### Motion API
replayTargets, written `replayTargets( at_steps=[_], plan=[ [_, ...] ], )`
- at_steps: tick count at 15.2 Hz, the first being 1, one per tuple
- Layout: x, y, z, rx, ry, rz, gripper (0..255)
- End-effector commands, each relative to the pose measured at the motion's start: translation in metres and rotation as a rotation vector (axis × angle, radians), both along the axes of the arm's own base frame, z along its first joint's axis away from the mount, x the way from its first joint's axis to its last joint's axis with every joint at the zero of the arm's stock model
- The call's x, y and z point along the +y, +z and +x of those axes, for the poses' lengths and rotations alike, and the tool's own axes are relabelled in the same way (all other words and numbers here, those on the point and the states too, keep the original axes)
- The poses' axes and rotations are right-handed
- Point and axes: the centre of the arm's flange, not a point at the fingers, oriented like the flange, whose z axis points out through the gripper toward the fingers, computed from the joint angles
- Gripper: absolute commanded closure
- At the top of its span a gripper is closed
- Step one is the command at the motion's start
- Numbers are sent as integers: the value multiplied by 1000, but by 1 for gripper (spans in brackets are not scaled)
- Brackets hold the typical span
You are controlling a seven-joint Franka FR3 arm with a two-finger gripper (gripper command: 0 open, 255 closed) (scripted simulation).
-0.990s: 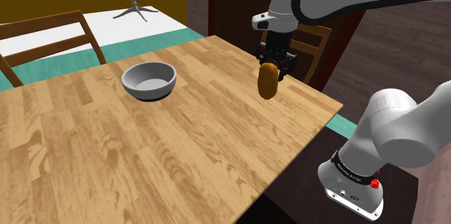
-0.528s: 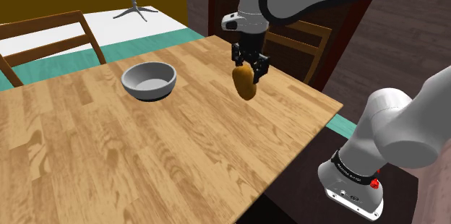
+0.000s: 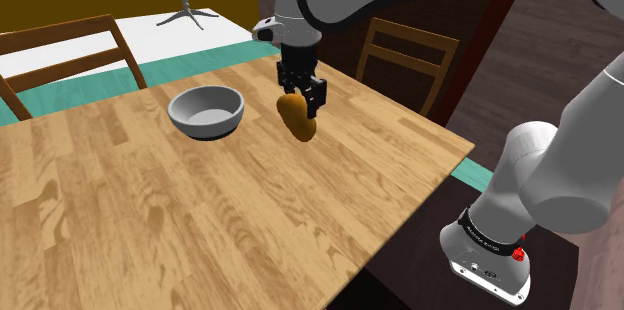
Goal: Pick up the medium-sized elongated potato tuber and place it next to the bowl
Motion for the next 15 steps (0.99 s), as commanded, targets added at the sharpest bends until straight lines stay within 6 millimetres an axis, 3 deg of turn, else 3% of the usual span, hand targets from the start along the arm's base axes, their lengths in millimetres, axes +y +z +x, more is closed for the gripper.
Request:
replayTargets(
  at_steps=[1, 7, 15],
  plan=[
    [24, -3, 14, 0, -1, 1, 255],
    [96, -2, 60, 0, -1, 1, 255],
    [96, -45, 60, 0, -1, 1, 255]
  ],
)
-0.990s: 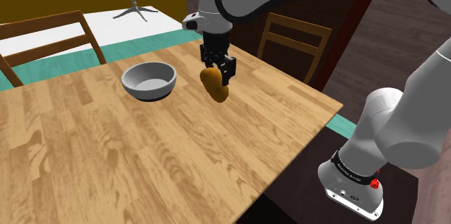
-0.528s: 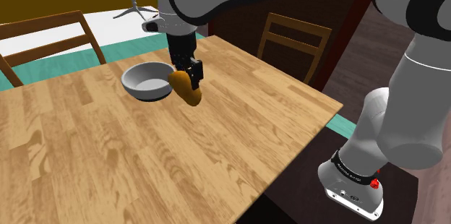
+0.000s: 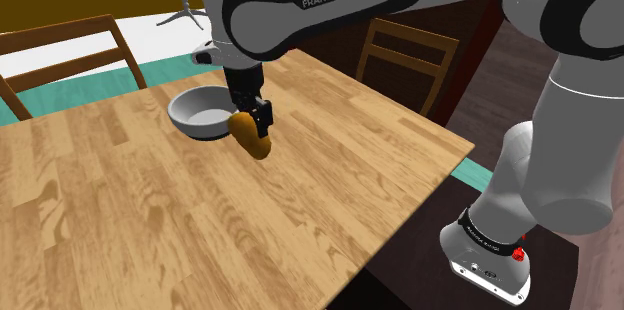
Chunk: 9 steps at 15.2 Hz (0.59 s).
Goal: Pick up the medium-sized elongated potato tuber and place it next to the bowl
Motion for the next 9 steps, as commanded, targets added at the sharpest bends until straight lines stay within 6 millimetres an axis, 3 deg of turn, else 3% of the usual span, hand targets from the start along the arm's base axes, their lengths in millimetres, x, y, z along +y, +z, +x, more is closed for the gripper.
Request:
replayTargets(
  at_steps=[1, 9],
  plan=[
    [0, -10, 0, -1, 0, 0, 255],
    [0, -53, 0, -1, 0, 0, 255]
  ],
)
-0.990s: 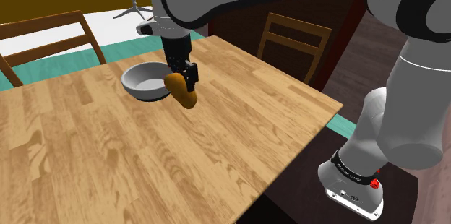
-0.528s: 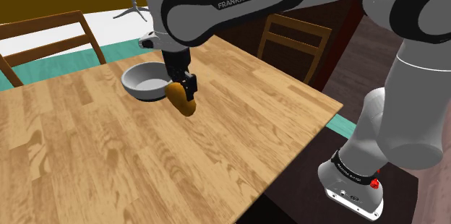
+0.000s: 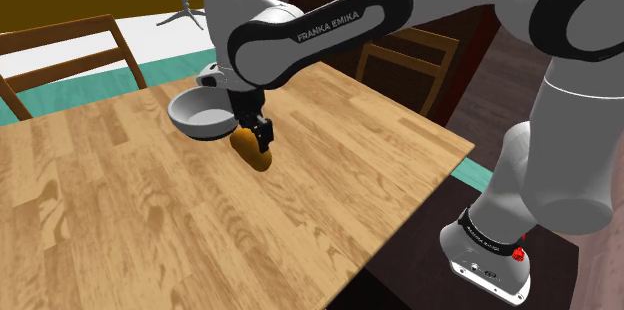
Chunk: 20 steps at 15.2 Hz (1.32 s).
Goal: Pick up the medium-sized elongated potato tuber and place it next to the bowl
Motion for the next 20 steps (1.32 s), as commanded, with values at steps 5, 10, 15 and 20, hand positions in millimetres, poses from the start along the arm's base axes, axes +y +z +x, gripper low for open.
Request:
replayTargets(
  at_steps=[5, 10, 15, 20],
  plan=[
    [0, -31, 0, 0, 0, 0, 255],
    [0, -58, 0, 0, 0, 0, 255],
    [0, -58, 0, 0, 0, 0, 255],
    [0, -59, 0, 0, 0, 0, 0]
  ],
)
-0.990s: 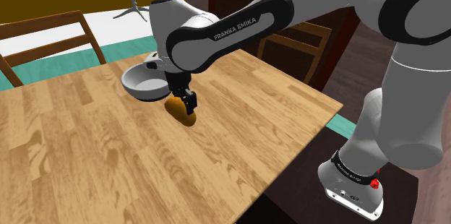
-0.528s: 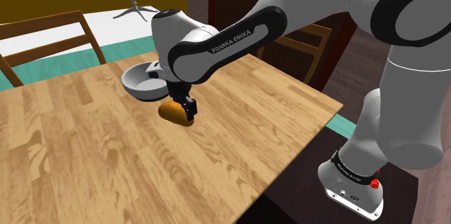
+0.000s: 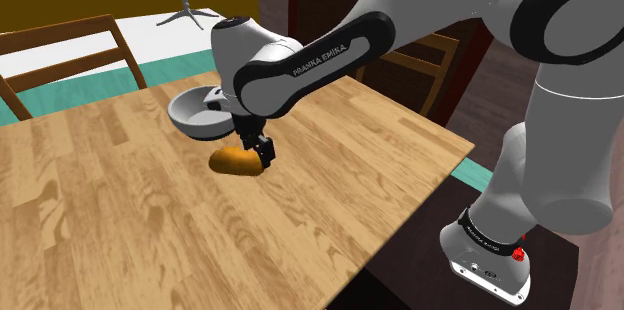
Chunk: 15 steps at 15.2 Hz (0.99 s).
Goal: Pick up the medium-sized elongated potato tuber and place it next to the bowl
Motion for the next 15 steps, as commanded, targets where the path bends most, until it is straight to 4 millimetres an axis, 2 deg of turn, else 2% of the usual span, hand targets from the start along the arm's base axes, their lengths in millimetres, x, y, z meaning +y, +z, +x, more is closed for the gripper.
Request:
replayTargets(
  at_steps=[1, 4, 8, 15],
  plan=[
    [-1, -2, 0, 2, -1, -2, 0],
    [-1, -1, 1, 2, -1, -2, 0],
    [1, 49, 3, 2, -1, -2, 0],
    [1, 49, 3, 2, -1, -2, 0]
  ],
)
